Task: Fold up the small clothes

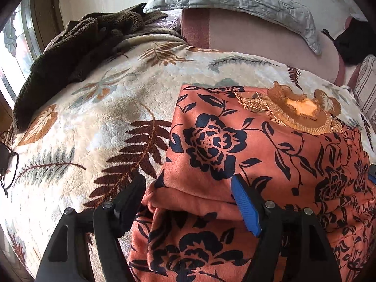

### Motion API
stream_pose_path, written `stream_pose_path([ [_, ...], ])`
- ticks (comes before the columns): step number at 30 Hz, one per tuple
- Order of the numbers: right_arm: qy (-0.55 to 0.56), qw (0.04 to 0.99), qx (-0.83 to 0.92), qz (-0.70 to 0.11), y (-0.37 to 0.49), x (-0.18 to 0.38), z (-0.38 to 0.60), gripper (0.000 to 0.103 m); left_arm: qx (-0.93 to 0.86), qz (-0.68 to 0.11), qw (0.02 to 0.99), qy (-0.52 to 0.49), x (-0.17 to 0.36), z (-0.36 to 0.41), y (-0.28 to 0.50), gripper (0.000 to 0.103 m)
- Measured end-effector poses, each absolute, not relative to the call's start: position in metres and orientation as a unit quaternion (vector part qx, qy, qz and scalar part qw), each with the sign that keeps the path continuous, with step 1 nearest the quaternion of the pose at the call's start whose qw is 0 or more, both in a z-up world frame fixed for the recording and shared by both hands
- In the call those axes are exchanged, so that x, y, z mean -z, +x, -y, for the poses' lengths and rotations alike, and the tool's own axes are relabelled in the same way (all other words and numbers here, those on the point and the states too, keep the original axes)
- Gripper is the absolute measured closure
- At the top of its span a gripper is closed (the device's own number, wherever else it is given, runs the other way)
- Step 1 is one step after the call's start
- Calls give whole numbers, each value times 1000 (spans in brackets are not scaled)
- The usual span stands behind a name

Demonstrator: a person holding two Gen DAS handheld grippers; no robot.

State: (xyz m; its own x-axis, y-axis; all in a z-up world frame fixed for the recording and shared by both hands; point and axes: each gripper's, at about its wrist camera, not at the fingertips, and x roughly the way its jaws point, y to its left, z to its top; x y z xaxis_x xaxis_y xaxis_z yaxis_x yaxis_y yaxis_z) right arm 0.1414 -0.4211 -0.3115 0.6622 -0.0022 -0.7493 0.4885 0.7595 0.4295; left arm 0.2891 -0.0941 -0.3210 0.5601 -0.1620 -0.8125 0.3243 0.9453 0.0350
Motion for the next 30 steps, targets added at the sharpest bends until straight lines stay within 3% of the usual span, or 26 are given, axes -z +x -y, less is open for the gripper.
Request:
stream_pose_path([
  [2, 303, 838, 123, -438, 147, 329, 408, 48, 127, -467, 867, 118, 334, 99, 291, 24],
  [6, 260, 855, 128, -431, 132, 318, 388, 48, 130, -437, 881, 126, 317, 96, 271, 24],
  [13, 245, 906, 124, -322, 54, 260, 367, 48, 140, -354, 919, 105, 259, 71, 192, 24],
  [30, 181, 937, 120, -272, -69, 181, 311, 48, 165, -276, 942, 95, 165, 39, 75, 24],
])
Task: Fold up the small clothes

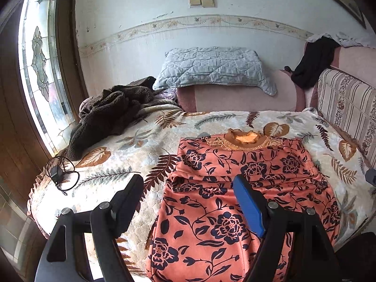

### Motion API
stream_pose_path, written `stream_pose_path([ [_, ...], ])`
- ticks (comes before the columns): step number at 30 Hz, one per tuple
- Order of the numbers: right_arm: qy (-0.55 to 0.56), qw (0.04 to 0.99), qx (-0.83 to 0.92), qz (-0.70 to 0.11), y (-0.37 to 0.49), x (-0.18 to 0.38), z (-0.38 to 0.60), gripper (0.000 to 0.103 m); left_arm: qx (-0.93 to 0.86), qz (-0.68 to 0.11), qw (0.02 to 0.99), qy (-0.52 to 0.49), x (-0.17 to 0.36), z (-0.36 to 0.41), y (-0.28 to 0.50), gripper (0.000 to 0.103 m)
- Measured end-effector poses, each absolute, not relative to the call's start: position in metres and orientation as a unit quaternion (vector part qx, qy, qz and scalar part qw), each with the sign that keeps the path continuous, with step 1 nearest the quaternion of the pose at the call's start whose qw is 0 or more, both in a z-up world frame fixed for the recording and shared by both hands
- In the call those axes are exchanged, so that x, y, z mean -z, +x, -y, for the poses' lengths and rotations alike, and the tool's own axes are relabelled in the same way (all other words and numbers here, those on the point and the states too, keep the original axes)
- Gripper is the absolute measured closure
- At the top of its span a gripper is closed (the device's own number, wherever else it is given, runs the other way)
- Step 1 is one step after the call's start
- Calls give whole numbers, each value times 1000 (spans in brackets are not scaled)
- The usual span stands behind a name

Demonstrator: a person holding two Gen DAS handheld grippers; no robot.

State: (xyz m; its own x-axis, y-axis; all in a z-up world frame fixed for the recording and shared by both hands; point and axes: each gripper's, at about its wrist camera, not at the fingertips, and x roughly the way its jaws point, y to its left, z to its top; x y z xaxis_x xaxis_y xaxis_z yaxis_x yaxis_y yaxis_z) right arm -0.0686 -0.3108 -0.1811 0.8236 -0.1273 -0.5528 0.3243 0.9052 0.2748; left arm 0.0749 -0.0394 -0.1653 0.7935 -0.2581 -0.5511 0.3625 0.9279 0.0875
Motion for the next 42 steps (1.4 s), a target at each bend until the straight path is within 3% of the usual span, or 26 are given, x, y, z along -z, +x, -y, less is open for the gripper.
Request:
stream_pose_path([
  [13, 170, 950, 116, -237, -93, 149, 299, 46, 164, -237, 953, 94, 135, 36, 45, 23],
  [35, 167, 946, 113, -254, -89, 159, 294, 46, 143, -251, 952, 102, 146, 30, 47, 21],
  [42, 169, 943, 117, -262, -88, 163, 297, 46, 145, -281, 944, 91, 159, 16, 56, 13],
])
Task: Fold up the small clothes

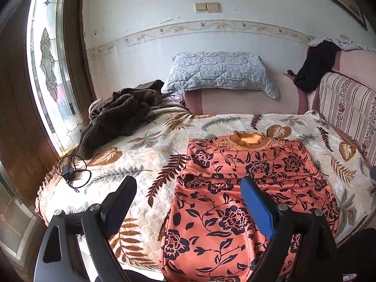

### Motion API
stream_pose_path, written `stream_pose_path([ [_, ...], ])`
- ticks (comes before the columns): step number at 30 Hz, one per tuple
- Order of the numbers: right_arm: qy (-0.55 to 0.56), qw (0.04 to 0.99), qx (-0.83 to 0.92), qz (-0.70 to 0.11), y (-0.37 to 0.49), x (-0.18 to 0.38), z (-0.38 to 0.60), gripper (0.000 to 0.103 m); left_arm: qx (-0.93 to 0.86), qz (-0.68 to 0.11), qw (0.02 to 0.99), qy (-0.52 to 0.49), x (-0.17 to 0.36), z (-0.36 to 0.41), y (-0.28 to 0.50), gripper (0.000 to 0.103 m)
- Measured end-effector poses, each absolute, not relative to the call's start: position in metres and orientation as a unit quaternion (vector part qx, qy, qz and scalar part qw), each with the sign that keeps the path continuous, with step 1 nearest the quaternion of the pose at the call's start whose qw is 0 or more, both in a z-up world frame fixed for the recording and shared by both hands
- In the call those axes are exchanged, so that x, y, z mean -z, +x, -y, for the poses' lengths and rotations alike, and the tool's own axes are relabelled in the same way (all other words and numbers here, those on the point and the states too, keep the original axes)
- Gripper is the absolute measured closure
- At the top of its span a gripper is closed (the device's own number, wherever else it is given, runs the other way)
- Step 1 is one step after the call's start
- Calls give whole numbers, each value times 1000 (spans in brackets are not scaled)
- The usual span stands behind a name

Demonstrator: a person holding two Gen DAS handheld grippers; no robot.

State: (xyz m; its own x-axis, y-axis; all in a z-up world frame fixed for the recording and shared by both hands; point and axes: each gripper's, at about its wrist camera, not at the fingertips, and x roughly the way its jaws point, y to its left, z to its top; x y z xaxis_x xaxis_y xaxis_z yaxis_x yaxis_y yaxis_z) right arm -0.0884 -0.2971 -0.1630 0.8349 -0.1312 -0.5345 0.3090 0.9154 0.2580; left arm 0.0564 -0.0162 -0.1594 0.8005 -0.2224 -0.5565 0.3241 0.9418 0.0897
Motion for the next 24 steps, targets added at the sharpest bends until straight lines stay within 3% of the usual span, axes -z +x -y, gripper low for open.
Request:
stream_pose_path([
  [2, 173, 938, 124, -273, -89, 168, 302, 41, 140, -309, 936, 90, 175, 7, 64, 12],
  [10, 226, 887, 173, -365, -90, 222, 342, 41, 115, -438, 886, 100, 259, -34, 83, 12],
  [24, 310, 808, 160, -474, -90, 313, 353, 41, 138, -522, 841, 37, 323, -81, 93, 12],
])
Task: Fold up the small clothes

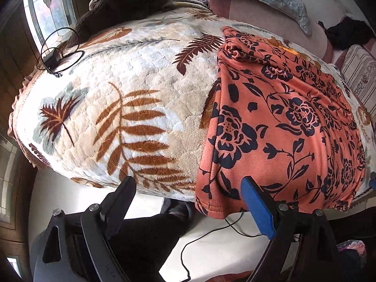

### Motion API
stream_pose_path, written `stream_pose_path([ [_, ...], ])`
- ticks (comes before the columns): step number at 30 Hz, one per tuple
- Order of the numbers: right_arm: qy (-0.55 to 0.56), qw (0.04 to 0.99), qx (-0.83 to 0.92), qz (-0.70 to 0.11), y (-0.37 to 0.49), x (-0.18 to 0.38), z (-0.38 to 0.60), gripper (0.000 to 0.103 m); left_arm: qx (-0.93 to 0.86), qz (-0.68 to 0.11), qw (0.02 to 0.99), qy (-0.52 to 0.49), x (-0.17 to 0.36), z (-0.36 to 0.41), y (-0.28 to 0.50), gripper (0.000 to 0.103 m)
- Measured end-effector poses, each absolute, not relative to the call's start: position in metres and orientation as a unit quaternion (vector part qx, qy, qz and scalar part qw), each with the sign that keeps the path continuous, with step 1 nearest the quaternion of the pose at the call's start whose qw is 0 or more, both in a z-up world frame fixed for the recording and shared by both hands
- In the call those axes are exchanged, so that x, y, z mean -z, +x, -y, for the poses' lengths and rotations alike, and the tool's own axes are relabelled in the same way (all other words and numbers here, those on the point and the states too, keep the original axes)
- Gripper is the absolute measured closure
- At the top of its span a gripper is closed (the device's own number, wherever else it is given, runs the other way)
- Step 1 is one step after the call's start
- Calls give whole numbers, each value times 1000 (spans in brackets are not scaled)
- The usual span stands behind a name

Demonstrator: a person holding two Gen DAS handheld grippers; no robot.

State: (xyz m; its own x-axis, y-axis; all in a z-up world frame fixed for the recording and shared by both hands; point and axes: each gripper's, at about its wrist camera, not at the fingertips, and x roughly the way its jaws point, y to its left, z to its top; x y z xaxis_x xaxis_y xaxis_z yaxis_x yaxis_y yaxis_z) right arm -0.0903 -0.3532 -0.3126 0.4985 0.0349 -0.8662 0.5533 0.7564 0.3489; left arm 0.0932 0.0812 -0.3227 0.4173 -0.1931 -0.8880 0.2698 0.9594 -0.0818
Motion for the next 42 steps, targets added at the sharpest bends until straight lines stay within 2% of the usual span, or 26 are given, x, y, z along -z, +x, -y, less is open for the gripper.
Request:
stream_pose_path([
  [2, 306, 806, 158, -481, -88, 316, 350, 41, 144, -531, 835, 22, 328, -81, 95, 18],
  [6, 303, 803, 152, -490, -84, 320, 346, 41, 186, -542, 819, 20, 334, -67, 94, 48],
  [17, 346, 764, 155, -522, -89, 362, 357, 41, 231, -574, 786, -16, 350, -58, 104, 49],
  [19, 350, 757, 152, -531, -86, 372, 355, 40, 241, -572, 784, -22, 352, -60, 102, 62],
  [20, 348, 754, 152, -535, -83, 377, 354, 39, 235, -571, 786, -18, 353, -60, 103, 73],
  [21, 346, 752, 154, -539, -80, 382, 352, 39, 232, -570, 788, -16, 353, -61, 103, 77],
  [25, 356, 751, 160, -533, -75, 400, 352, 37, 236, -574, 783, -34, 355, -64, 108, 76],
  [26, 362, 753, 155, -527, -77, 402, 353, 37, 240, -577, 780, -45, 356, -65, 109, 67],
  [27, 369, 756, 144, -521, -79, 403, 354, 42, 248, -577, 776, -56, 356, -66, 109, 60],
  [28, 384, 760, 120, -511, -82, 403, 356, 69, 250, -577, 775, -58, 355, -66, 109, 59],
  [29, 396, 762, 101, -503, -83, 399, 356, 80, 250, -576, 777, -52, 355, -64, 108, 59],
  [30, 385, 766, 106, -505, -83, 394, 354, 84, 248, -573, 780, -42, 355, -64, 106, 63],
  [31, 367, 772, 107, -508, -83, 388, 351, 91, 241, -571, 784, -34, 354, -62, 105, 69],
  [32, 355, 781, 105, -503, -84, 380, 348, 93, 233, -568, 789, -28, 353, -63, 105, 85],
  [33, 355, 790, 96, -491, -86, 371, 346, 93, 236, -567, 789, -35, 352, -64, 106, 94],
  [35, 369, 806, 70, -458, -91, 350, 347, 93, 249, -562, 787, -61, 346, -71, 106, 95],
  [40, 383, 839, 23, -387, -101, 301, 353, 94, 263, -554, 789, -45, 333, -70, 102, 94],
  [41, 387, 838, 21, -385, -101, 299, 355, 94, 253, -564, 785, -48, 335, -72, 105, 83],
  [42, 386, 836, 25, -389, -101, 301, 354, 94, 240, -572, 783, -47, 339, -73, 107, 63],
])
